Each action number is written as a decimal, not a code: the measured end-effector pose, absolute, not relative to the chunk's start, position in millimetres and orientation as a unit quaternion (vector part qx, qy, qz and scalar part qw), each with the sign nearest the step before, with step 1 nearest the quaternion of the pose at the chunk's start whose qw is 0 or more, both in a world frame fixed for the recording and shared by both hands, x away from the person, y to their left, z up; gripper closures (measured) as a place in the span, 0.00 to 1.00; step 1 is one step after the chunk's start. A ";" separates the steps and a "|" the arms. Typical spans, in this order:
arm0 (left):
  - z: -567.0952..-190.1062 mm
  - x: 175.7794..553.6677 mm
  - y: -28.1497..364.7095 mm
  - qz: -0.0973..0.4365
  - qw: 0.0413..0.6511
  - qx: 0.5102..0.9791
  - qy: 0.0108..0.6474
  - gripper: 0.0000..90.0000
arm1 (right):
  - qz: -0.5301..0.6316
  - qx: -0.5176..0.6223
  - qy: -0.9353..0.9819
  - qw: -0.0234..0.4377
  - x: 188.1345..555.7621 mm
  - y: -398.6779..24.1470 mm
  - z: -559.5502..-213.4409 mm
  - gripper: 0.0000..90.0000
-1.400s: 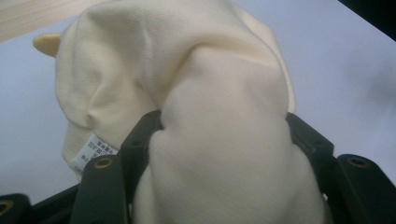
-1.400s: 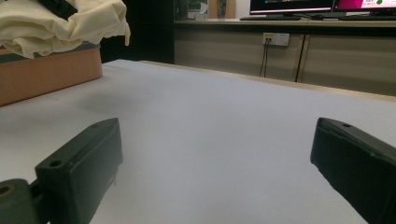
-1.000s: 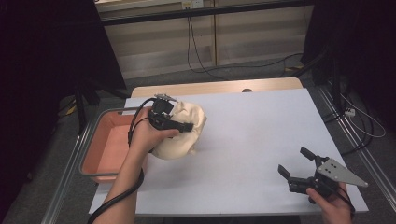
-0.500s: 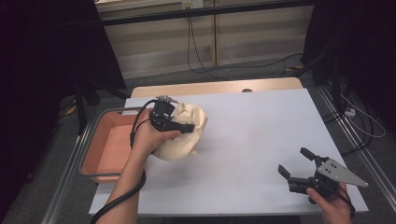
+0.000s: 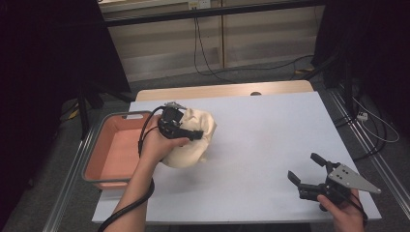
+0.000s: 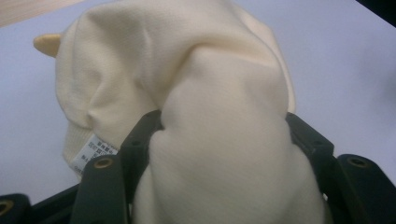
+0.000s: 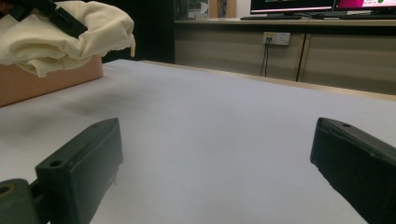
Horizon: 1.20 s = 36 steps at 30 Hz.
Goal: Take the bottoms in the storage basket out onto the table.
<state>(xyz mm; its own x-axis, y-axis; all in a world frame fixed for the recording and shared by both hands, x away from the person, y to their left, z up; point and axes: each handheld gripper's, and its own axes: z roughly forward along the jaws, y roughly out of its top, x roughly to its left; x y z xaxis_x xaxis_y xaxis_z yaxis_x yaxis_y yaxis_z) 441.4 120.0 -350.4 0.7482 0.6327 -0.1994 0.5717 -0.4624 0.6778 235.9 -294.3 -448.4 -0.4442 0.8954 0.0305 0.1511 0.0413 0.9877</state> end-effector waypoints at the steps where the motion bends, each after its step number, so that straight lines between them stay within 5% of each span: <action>1: -351.3 441.5 119.8 0.038 0.379 0.855 0.352 0.43 | 0.558 0.408 0.641 0.334 235.9 -294.5 -448.3 0.03; 36: -379.0 437.8 102.9 0.043 0.376 0.855 0.354 0.42 | 0.558 0.404 0.642 0.334 235.2 -293.5 -447.9 0.03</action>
<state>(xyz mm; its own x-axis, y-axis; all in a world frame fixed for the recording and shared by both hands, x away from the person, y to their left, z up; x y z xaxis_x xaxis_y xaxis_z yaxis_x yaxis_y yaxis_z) 437.8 102.9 -379.0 0.7458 0.6377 -0.1929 0.5730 -0.4662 0.6740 235.2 -293.5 -447.9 -0.4494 0.8931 0.0223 0.1464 0.0490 0.9880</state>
